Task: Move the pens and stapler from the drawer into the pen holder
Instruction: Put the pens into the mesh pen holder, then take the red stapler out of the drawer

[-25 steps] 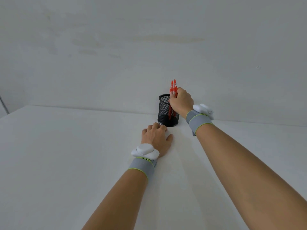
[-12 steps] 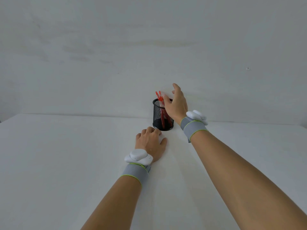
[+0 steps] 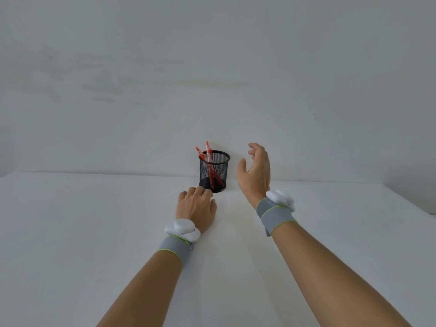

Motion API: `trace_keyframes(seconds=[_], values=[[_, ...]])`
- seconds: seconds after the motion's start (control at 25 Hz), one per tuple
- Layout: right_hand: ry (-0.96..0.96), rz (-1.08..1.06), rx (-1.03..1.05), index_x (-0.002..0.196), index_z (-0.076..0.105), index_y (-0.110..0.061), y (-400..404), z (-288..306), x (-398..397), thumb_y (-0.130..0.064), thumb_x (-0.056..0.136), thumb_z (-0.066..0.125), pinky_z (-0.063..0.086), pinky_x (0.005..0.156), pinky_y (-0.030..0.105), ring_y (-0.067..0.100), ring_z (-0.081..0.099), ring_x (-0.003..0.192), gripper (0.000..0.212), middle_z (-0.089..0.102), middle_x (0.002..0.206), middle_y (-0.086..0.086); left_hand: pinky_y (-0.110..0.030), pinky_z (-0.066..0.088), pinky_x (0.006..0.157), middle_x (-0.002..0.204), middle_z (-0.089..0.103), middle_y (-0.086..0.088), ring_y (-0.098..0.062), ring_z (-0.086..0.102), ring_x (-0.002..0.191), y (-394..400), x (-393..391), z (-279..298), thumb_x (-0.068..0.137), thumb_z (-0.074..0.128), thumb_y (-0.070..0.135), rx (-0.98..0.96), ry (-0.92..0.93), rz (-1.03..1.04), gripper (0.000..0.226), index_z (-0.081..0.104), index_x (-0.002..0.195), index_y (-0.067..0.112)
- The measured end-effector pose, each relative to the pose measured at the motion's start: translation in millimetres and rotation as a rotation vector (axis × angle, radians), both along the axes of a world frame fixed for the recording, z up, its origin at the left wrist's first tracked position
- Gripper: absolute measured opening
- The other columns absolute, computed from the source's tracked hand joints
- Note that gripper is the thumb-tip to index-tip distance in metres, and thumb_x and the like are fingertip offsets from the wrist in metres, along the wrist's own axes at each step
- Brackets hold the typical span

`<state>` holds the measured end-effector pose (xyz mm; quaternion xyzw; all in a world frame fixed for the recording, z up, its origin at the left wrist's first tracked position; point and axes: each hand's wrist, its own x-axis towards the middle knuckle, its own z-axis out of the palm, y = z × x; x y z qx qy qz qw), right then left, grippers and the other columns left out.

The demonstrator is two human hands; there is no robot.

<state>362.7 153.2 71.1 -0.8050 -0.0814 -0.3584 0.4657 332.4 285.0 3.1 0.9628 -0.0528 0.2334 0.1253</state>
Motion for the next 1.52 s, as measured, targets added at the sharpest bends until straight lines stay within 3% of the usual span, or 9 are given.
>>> trace_keyframes(seconds=[0.2,0.48,0.84,1.04,1.36,1.52], values=[[0.062,-0.004,0.004,0.116,0.051,-0.009,-33,-11,-51,-0.005,0.085,0.051,0.038,0.082,0.024,0.022,0.051,0.107,0.031,0.056,0.114,0.011,-0.037,0.044,0.084,0.113,0.064,-0.007,-0.027,0.056,0.103,-34,-33,11,0.089,0.047,0.028,-0.223,-0.066,-0.082,0.027,0.058,0.108,0.013],[0.196,-0.039,0.130,0.099,0.058,-0.009,-79,-18,-139,-0.002,0.083,0.051,0.045,0.072,0.027,0.021,0.056,0.074,0.018,0.057,0.075,0.004,-0.031,0.046,0.075,0.106,0.069,-0.003,-0.022,0.060,0.099,-101,-110,24,0.088,0.050,0.025,-0.325,-0.116,-0.262,0.022,0.062,0.104,0.014],[0.210,-0.080,0.135,0.088,0.063,-0.010,-150,-20,-261,-0.006,0.084,0.052,0.053,0.077,0.038,0.023,0.061,0.078,0.012,0.068,0.088,0.010,-0.036,0.047,0.074,0.099,0.071,-0.009,-0.028,0.061,0.092,-174,-213,43,0.087,0.054,0.017,-0.263,-0.110,-0.546,0.020,0.064,0.101,0.008],[0.189,-0.182,0.120,0.089,0.064,-0.009,-191,-33,-322,-0.004,0.083,0.051,0.053,0.078,0.039,0.021,0.060,0.080,0.015,0.068,0.090,0.009,-0.030,0.041,0.066,0.094,0.071,-0.011,-0.029,0.061,0.087,-217,-259,38,0.086,0.055,0.014,-0.234,-0.103,-0.671,0.017,0.065,0.097,0.006],[0.191,-0.378,0.027,0.092,0.062,-0.012,-227,-63,-396,-0.007,0.082,0.053,0.051,0.075,0.034,0.015,0.054,0.080,0.014,0.065,0.090,0.003,-0.036,0.048,0.070,0.099,0.069,-0.012,-0.029,0.061,0.089,-257,-314,19,0.085,0.054,0.013,-0.134,-0.025,-0.848,0.019,0.064,0.099,0.005],[0.186,-0.425,0.009,0.093,0.062,-0.012,-231,-74,-413,-0.008,0.081,0.055,0.048,0.078,0.038,0.020,0.053,0.083,0.015,0.065,0.087,0.005,-0.036,0.047,0.074,0.104,0.068,-0.011,-0.028,0.059,0.094,-262,-324,13,0.085,0.054,0.015,-0.093,0.028,-0.875,0.019,0.063,0.100,0.007]])
